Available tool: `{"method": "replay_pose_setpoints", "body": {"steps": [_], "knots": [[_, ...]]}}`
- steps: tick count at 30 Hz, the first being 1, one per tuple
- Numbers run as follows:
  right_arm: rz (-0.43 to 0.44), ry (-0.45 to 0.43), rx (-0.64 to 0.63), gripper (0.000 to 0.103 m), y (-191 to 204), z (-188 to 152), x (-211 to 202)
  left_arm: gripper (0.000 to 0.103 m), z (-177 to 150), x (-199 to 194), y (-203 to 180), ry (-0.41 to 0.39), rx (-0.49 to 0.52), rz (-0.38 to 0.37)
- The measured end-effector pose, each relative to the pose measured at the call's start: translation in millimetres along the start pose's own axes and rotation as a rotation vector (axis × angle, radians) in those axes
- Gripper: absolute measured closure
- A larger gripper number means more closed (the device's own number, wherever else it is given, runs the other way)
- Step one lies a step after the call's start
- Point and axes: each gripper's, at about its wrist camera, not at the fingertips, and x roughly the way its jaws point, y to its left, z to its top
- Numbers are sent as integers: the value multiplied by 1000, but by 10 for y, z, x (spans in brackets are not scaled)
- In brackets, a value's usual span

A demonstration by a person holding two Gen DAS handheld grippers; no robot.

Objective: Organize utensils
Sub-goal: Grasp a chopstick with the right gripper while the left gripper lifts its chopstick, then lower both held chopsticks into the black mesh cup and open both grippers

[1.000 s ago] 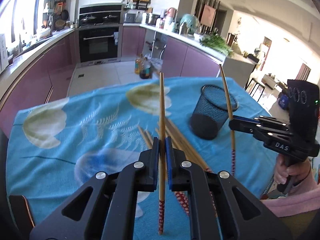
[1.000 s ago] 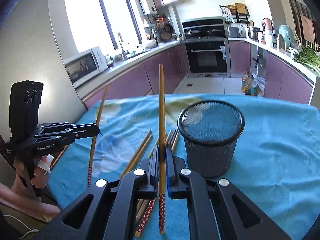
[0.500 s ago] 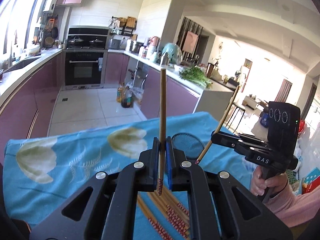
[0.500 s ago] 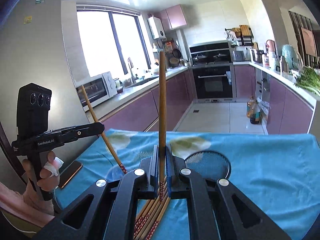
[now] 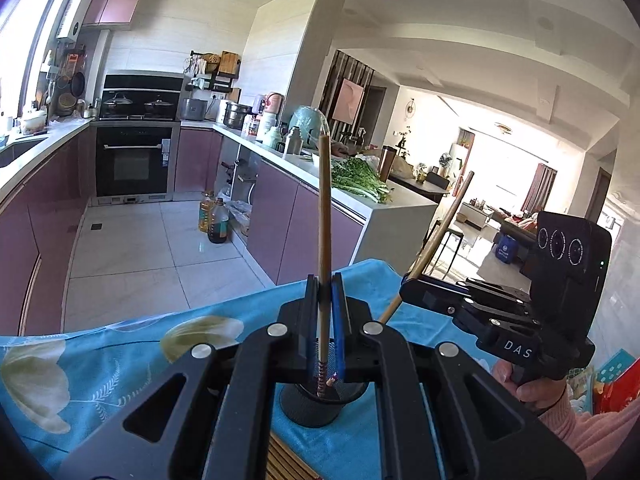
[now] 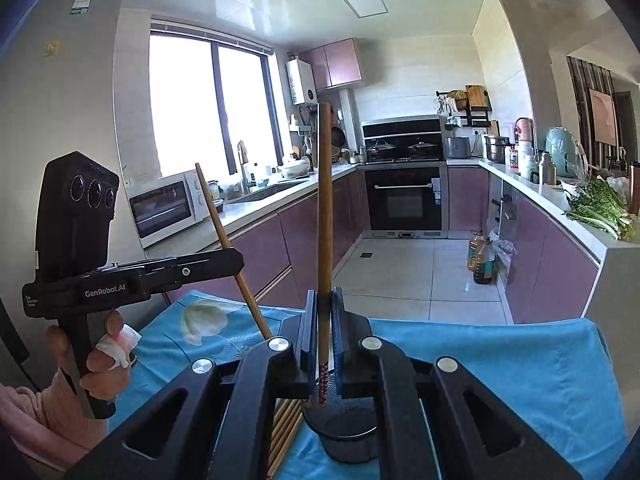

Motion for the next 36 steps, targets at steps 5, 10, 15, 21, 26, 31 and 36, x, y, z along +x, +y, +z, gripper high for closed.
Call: {"method": "replay_pose_setpoints", "body": {"steps": [5,10,15,21,26,31,36], "knots": [[-16,77,5,97,-72,-149,179,96,-130,391,-28,82,-3,7],[-32,174,17,97,-133,-326,350,96,-391,803,53,177,0,23],[-36,260,15,97,-136,-439,516,95,-579,1053,126,221,3,37],[-45,303,30,97,-178,-468,730,94,-619,1075,278,230,13,45],[-57,297,57,94,-221,-489,791,77,-637,1029,328,221,0,72],[-62,272,79,83,-243,-508,735,64,-665,813,382,167,-5,106],[-53,224,69,72,-173,-504,561,55,-751,491,471,124,-15,164]]}}
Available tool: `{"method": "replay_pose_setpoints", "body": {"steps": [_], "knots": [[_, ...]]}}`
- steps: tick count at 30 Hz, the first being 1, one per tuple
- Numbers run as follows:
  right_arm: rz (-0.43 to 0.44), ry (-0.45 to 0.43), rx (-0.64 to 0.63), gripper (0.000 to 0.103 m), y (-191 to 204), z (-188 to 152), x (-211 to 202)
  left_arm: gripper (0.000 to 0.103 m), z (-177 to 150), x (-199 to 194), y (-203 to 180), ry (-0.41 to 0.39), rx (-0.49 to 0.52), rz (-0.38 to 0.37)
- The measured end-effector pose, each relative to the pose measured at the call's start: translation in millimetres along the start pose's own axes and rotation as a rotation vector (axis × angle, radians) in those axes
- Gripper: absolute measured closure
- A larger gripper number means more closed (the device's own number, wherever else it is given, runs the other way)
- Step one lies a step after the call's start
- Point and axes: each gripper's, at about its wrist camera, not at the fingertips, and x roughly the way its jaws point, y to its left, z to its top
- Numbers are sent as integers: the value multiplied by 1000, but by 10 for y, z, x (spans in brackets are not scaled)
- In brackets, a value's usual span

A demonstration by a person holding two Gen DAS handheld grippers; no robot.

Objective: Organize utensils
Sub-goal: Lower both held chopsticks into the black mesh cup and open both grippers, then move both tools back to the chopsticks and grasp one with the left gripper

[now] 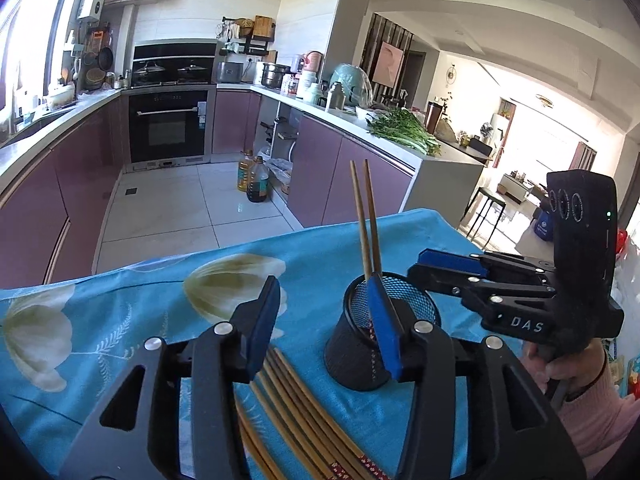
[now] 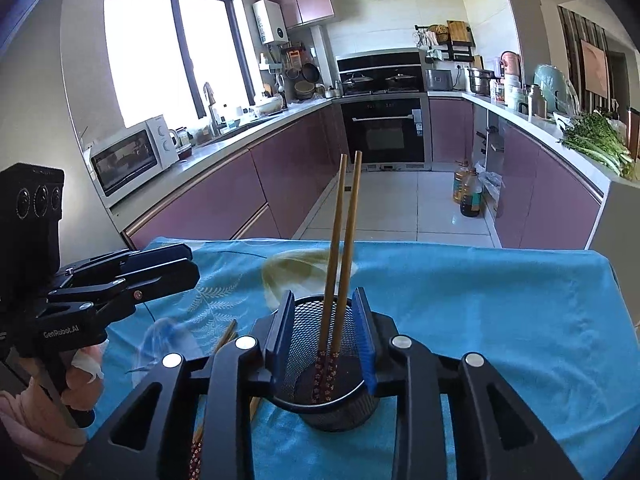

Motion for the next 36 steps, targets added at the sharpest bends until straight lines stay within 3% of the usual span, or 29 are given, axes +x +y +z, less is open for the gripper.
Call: {"method": "replay_pose_setpoints", "body": {"steps": [7,15,25,36], "knots": [[99,-34,-79,60,315,-162,-275,49,-341,-322,314,17,-26,84],[166,87,-91,60,502,-489,-94,49,-818,-272,571,149,-40,172],[115,226,-70,60,550,-847,284,49,-1201,-38,602,261,-64,175],[80,281,-58,63,546,-965,452,49,-1335,128,561,312,-56,176]]}}
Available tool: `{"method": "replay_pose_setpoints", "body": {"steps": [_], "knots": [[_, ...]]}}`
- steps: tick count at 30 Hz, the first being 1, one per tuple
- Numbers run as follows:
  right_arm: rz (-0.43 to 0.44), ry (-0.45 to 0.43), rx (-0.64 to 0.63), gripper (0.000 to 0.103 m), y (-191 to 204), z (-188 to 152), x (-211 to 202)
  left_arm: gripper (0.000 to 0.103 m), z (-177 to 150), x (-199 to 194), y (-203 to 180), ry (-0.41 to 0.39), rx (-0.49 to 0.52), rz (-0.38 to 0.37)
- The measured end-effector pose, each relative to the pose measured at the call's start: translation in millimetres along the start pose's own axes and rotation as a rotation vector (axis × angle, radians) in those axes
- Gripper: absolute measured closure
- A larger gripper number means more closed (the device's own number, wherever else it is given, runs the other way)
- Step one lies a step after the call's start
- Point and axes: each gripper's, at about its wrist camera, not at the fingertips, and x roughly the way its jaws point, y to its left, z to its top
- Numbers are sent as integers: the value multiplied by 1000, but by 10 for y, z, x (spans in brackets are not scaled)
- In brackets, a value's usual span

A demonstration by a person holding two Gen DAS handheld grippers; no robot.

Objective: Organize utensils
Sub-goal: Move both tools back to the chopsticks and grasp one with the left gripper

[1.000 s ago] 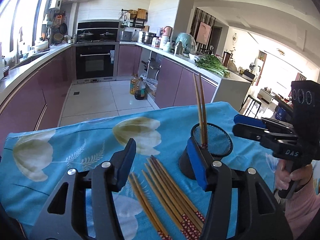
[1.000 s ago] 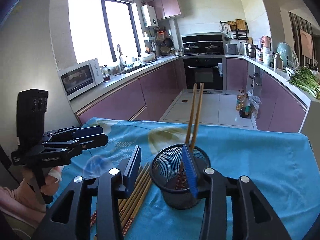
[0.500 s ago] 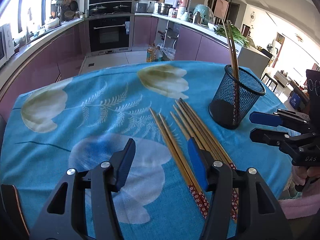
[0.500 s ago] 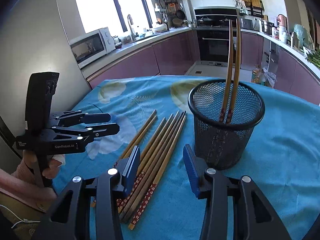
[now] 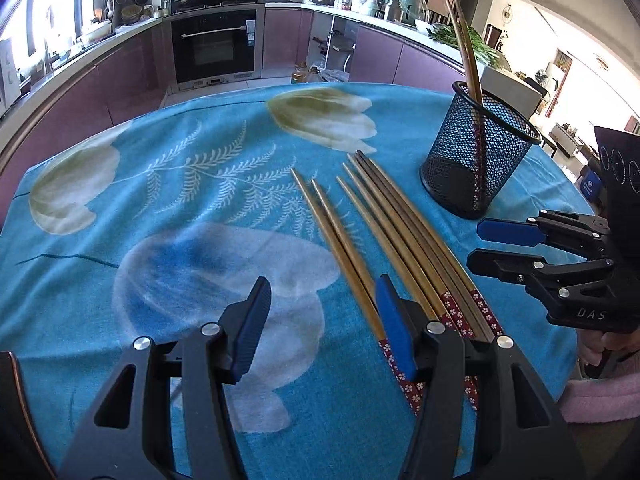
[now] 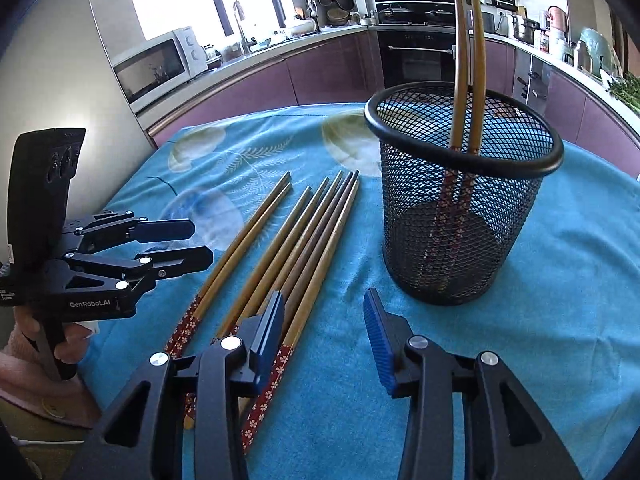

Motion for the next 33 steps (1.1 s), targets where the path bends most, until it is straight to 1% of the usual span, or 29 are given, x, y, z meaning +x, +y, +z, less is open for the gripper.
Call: {"method": "replay_pose_setpoints", "body": {"steps": [13,28,33], "knots": [[-22,23,-9,66,47,12,139,49,-3,150,-50,22,19,18],[-56,38,-10,68,19,18,131,48,-5,193,-19,39,30,42],[-94,39,-37,71,91,57,200,51,40,242,-24,45,36,51]]}}
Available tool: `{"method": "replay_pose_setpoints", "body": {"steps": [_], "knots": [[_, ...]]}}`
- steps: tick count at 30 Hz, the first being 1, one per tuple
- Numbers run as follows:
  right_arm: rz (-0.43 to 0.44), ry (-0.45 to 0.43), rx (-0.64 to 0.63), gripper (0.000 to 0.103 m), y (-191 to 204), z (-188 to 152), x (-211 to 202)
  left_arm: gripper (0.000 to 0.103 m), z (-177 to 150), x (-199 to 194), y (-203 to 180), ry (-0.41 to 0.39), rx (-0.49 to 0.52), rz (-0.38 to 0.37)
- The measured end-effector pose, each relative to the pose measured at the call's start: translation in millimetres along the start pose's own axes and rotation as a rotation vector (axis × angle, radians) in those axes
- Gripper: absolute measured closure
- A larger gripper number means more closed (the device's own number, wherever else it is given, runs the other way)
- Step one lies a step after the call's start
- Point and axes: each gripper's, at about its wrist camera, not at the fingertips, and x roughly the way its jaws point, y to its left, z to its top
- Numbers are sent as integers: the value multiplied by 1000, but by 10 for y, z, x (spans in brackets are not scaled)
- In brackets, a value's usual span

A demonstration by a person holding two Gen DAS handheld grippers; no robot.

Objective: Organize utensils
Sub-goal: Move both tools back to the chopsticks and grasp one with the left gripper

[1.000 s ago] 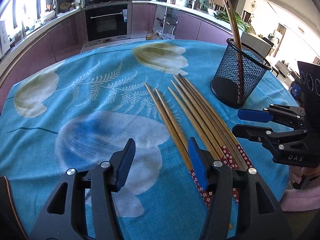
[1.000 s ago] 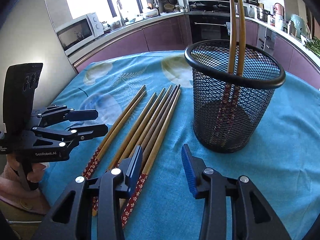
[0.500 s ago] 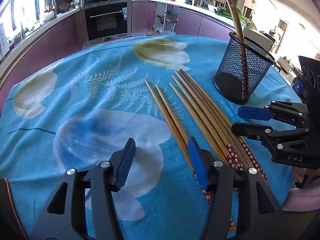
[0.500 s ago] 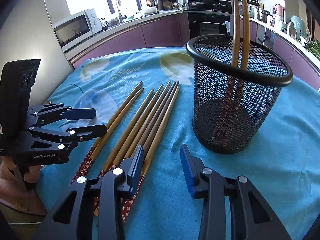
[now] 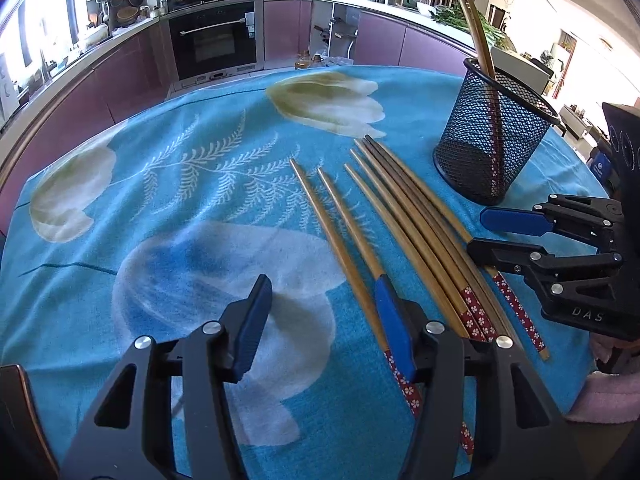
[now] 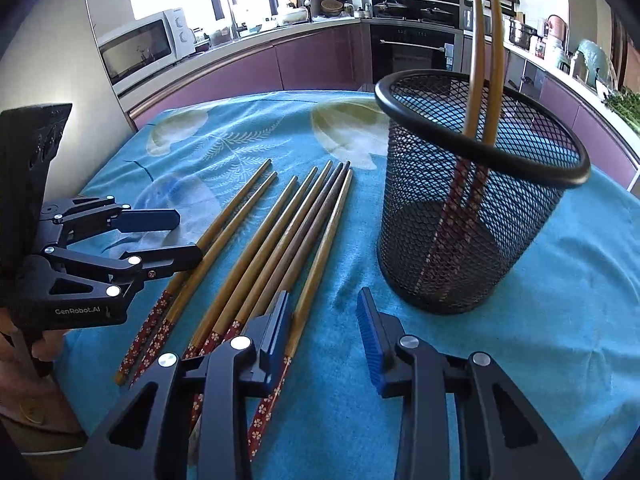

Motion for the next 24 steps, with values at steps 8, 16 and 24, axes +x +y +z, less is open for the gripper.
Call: {"method": "replay_pose_setpoints", "body": {"steps": [8,16,24], "knots": [[-12,-8,2,77,-3,69,67,62,92,80,-33,6,12,18],[23,-18,67,97,-86,53,49,90,86,76,-17,4,-35,-23],[63,-52,54,97,-90,42,-106,95,-13,-40,9,-7,-68,-66]]}}
